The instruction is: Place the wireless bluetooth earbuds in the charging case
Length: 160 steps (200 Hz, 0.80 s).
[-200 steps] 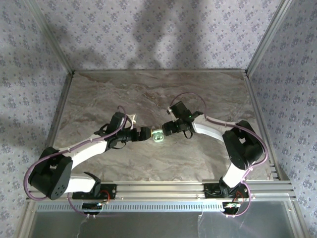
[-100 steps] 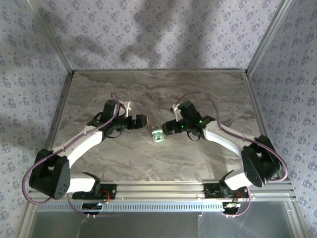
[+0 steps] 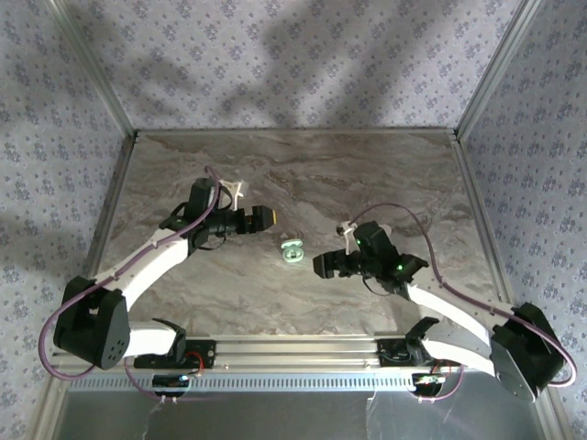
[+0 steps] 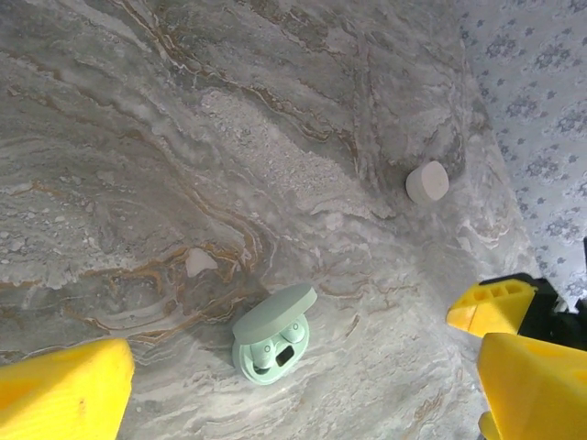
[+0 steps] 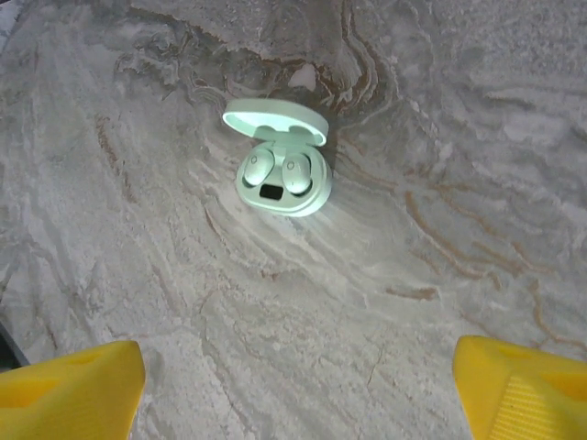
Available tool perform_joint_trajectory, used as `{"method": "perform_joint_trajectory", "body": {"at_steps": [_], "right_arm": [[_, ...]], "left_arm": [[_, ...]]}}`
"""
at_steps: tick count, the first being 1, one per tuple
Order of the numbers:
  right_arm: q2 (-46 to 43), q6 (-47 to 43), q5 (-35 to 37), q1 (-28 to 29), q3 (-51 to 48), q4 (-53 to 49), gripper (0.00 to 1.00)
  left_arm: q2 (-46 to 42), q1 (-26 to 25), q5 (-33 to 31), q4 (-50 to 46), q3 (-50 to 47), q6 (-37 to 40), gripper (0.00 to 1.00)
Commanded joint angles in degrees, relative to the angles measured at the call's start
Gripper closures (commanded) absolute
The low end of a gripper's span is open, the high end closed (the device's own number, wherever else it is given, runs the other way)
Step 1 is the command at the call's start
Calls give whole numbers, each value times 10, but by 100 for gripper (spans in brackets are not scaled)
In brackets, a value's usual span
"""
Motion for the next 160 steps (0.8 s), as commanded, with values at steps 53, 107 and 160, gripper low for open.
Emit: {"method": "perform_joint_trajectory", "body": {"at_steps": [53, 107, 160], "right_arm": [[1, 46, -29, 8, -38, 75, 30], [132, 57, -42, 24, 6, 142, 76], [225, 70, -24, 40, 34, 188, 100]], "left_arm": [[6, -7, 7, 61, -21, -46, 21], [101, -26, 16, 59, 46, -30, 43], [189, -47, 28, 58, 99, -15, 65]]}}
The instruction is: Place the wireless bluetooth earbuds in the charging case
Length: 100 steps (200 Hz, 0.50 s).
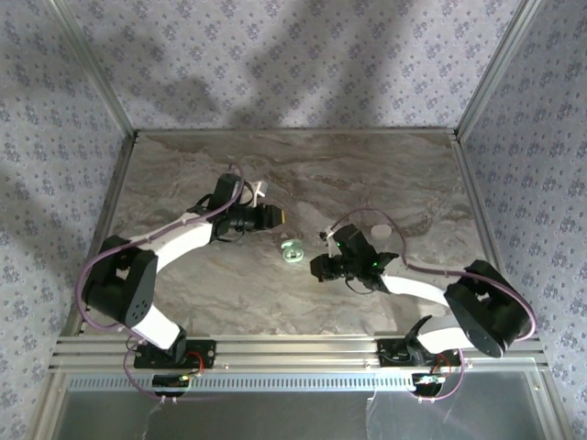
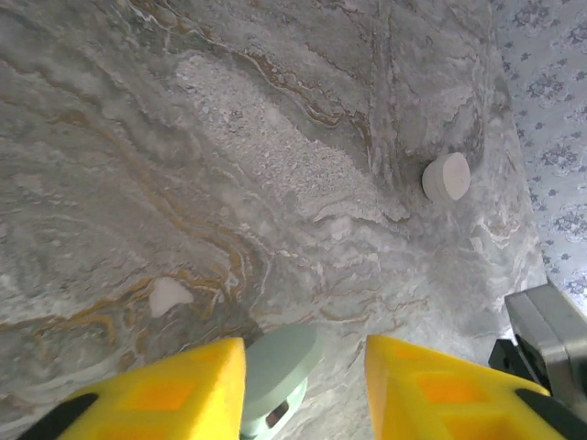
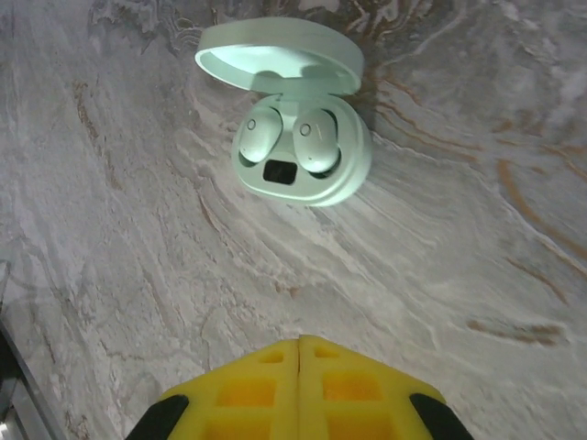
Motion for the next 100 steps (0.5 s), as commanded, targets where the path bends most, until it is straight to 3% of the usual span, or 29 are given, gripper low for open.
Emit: {"method": "perform_joint_trajectory", "body": {"at_steps": [1, 48, 100], "right_arm": [[29, 9, 10, 6, 22, 35, 100], [77, 15, 25, 9, 35, 73, 100], [111, 30, 40, 10, 34, 131, 100]], "left_arm": [[24, -6, 18, 6, 29, 15, 65], [61, -6, 20, -15, 62, 32, 69], [107, -10, 30, -42, 98, 41, 82]]}}
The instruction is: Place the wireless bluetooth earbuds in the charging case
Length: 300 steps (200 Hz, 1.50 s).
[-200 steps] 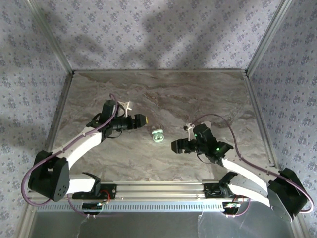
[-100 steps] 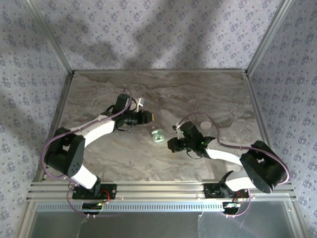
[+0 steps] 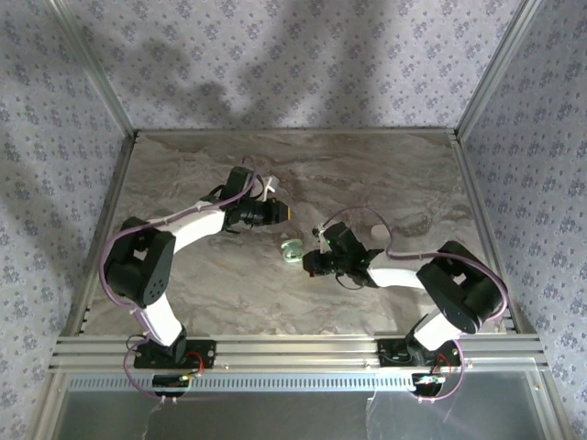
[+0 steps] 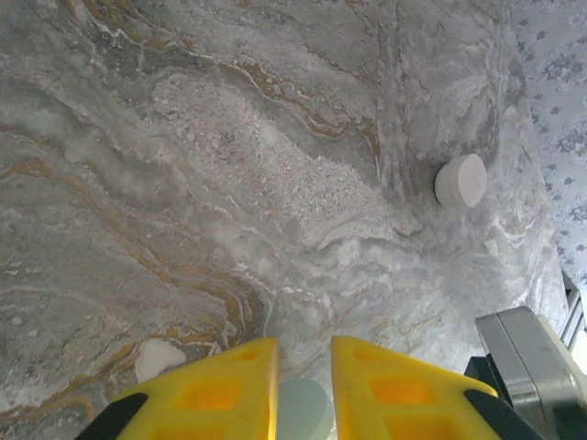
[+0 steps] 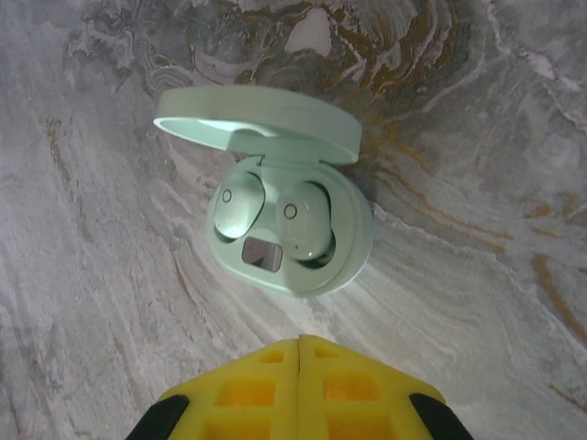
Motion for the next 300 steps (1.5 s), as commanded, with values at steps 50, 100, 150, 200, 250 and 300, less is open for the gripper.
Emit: {"method": "perform_joint_trajectory", "body": {"at_steps": [50, 100, 150, 200, 250, 300], "right_arm": [[41, 14, 24, 4, 23, 53, 100], [58, 14, 20, 2, 25, 60, 100], [54, 14, 15, -1, 23, 61, 100], [44, 14, 12, 3, 13, 58, 100], [58, 30, 11, 7, 10, 74, 100], [65, 29, 11, 7, 20, 70, 100]], "left_arm": [[50, -16, 18, -48, 42, 27, 90], [53, -18, 13, -48, 33, 29, 90], [52, -19, 7, -52, 26, 31, 91], [55, -19, 3, -54, 22, 33, 91], [66, -22, 4, -61, 23, 37, 92], [65, -26, 3, -56, 4, 36, 93]]}}
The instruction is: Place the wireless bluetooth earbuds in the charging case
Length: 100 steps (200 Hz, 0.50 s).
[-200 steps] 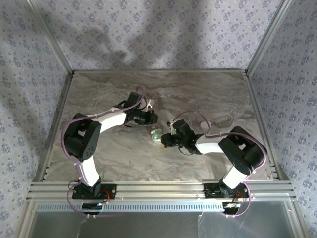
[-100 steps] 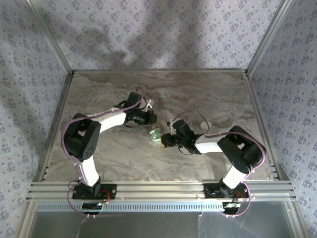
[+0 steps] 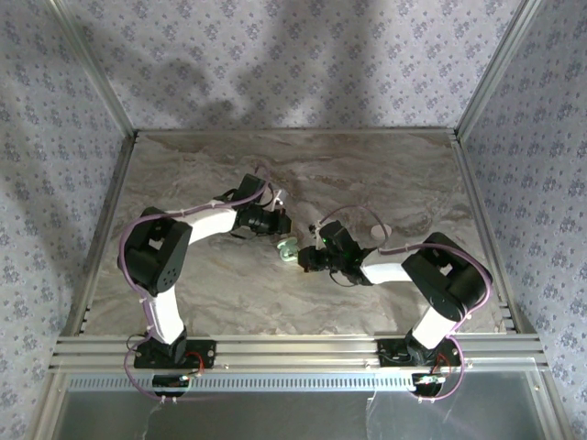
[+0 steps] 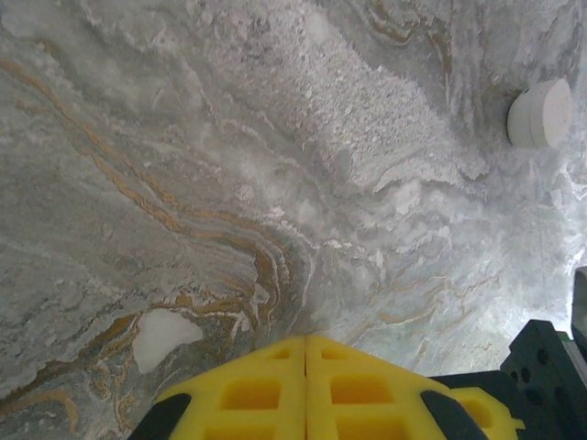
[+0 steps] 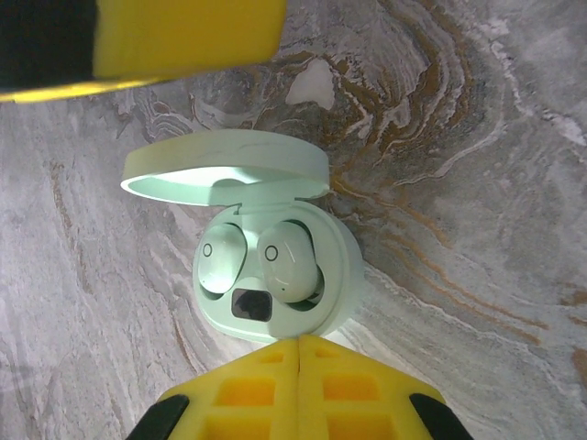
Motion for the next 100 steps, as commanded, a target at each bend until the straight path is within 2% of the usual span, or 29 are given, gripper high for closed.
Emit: {"method": "perform_joint_trajectory", "body": {"at_steps": [1, 100], "right_arm": [[10, 5, 1, 4, 6, 2, 100], [19, 5, -1, 5, 12, 1, 100]], "left_arm": [[2, -4, 1, -7, -12, 9, 93], [-10, -10, 1, 4, -40, 1, 93]]}}
